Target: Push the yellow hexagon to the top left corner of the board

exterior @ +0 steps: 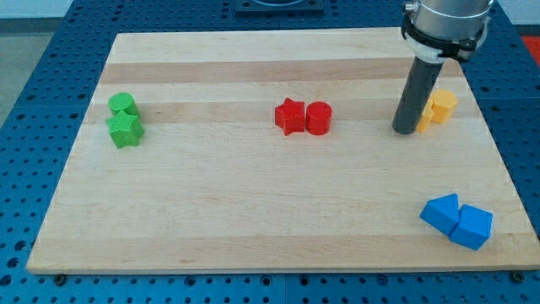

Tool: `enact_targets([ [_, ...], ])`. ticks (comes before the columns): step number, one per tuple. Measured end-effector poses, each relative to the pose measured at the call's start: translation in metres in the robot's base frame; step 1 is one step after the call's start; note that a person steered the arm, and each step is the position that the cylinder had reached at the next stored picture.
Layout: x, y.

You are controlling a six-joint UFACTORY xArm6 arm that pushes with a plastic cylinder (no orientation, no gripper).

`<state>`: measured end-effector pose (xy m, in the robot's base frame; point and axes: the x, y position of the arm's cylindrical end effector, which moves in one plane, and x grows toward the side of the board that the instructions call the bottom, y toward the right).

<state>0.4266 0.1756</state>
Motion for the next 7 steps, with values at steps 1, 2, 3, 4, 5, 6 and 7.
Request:
enact_targets([
  [1, 0.016, 0.000],
  [2, 0.033, 0.001],
  [3, 0.033, 0.023],
  [4, 0.032, 0.054],
  [5, 0.021, 0.069],
  [6, 0.003, 0.076],
  [7, -0.005, 0.086],
])
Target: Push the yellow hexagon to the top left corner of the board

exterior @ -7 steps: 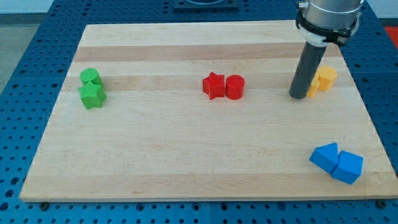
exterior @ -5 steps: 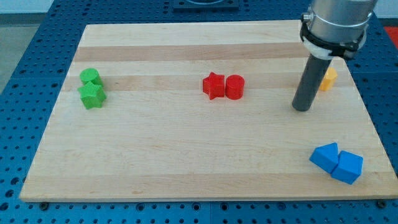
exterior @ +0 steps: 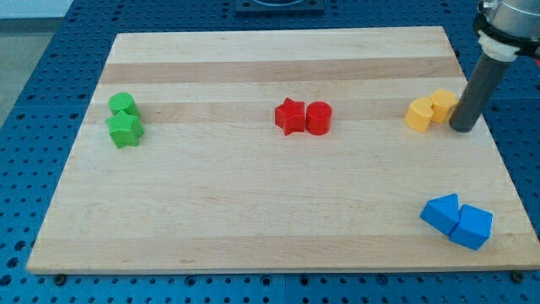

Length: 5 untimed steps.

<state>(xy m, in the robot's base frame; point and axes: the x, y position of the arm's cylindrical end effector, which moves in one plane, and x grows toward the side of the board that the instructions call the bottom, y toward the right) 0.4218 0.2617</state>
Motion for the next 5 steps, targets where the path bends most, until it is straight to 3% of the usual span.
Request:
enact_targets([
  [2, -0.020, 0.002],
  [5, -0.035, -0.050],
])
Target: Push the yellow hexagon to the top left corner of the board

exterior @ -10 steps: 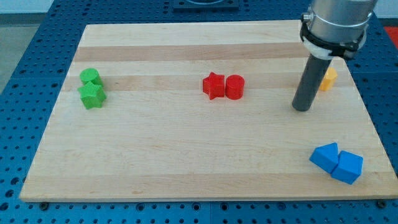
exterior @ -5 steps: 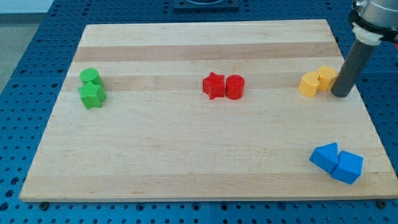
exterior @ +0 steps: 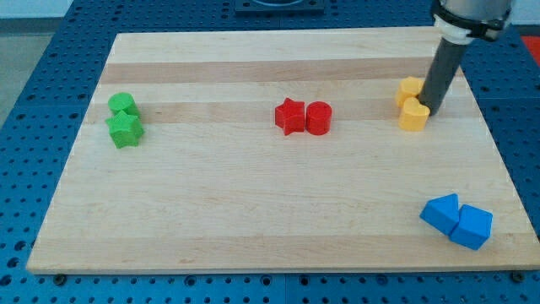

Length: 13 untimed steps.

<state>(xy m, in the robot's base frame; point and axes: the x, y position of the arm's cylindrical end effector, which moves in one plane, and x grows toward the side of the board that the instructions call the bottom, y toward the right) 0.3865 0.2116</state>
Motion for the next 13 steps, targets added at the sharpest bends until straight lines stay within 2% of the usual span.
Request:
enact_targets([
  [2, -0.053, -0.011],
  [4, -0.090, -0.059],
  [6, -0.088, -0.115],
  [10, -0.023, -0.143],
  [12, -0.024, -0.195],
  [13, -0.039, -0.214],
])
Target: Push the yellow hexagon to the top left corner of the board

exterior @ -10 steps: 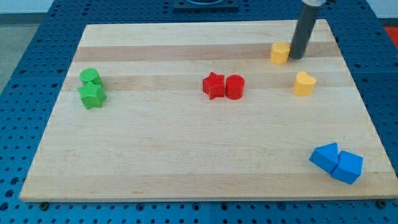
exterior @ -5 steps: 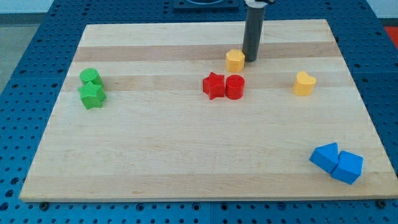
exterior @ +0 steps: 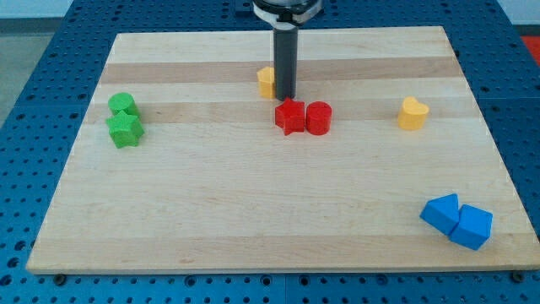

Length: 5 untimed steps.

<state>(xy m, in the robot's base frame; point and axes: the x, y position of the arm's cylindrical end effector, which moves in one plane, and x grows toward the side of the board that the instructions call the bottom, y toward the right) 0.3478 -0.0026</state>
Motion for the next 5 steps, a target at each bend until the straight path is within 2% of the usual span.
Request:
enact_targets([
  [3, -0.043, -0.068],
  [5, -0.082, -0.073],
])
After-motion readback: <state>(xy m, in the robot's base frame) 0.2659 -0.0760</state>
